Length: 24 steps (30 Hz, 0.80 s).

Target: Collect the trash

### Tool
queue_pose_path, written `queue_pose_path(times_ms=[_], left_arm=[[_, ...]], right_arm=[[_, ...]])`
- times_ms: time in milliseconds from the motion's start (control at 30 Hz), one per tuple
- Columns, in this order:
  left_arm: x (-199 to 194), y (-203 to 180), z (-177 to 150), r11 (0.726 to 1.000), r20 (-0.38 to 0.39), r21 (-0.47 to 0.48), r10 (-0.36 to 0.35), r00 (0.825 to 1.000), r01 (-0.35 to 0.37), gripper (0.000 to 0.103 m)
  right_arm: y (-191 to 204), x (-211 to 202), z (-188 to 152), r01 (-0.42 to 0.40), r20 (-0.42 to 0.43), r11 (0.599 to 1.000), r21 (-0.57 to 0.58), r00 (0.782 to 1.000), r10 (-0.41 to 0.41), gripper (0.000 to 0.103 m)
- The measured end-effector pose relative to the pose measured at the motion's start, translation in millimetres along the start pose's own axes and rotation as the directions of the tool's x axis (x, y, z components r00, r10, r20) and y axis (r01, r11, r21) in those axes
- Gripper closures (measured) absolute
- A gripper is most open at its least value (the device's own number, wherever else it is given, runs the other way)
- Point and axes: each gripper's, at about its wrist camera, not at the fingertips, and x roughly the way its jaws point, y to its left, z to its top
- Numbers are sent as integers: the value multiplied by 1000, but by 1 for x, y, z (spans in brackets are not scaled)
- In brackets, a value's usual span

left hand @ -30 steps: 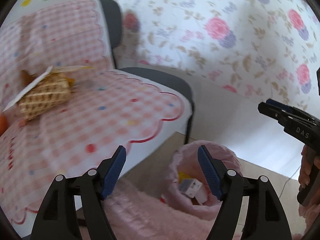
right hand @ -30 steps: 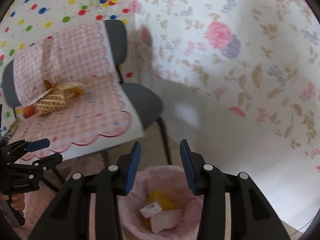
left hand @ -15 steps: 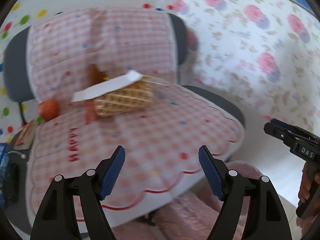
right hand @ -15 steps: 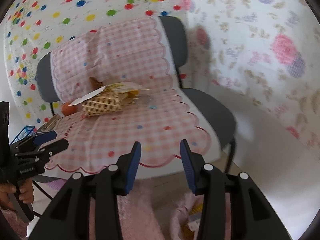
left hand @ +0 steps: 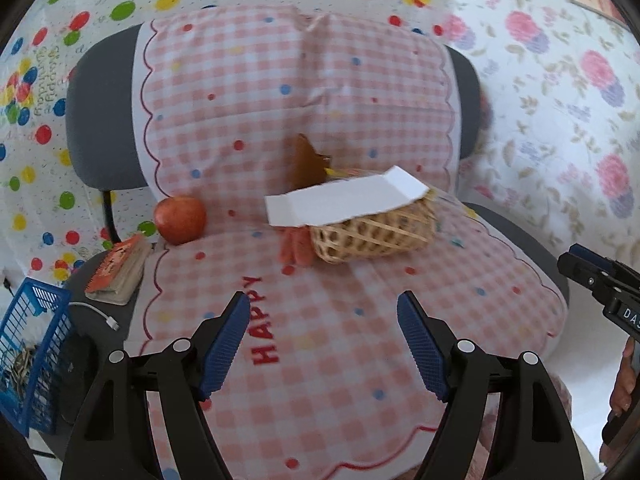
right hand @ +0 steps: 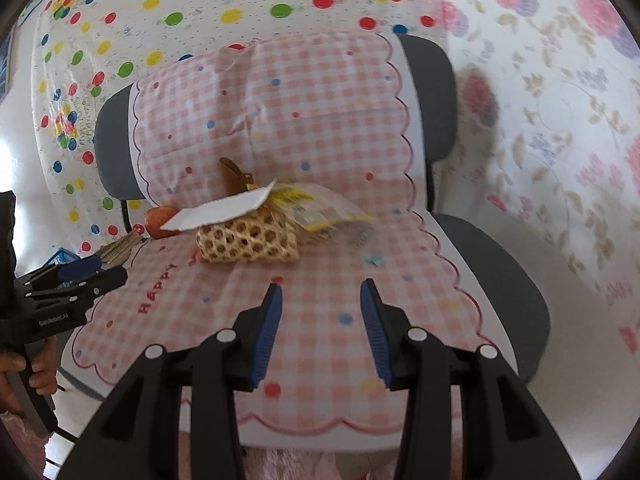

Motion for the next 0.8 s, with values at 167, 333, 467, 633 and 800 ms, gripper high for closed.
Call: queue_pose_path(times_ms=[167,333,467,633,800], left_arm=[[18,10,11,1000,-8,-6,19,1000,-19,27],[37,18,13,999,-27,-14,29,999,-30,27],[46,27,16,999,-33,-28,45,998,-46,27],[57,38,19,997,-43,-40,62,997,-63,27],[65,41,21,997,-51,-47,66,997,-68,27]], right_arm=[[15,32,28,-36,0,999,-33,999,36,78],[32,74,55,-77,-15,996,-52,997,76,85],[37,106,66,-108,-47,994,-16,993,107,85],[36,133,68,-137,-80,990,37,987,140,85],[33,144,69,-153,-100,984,89,982,162,86]])
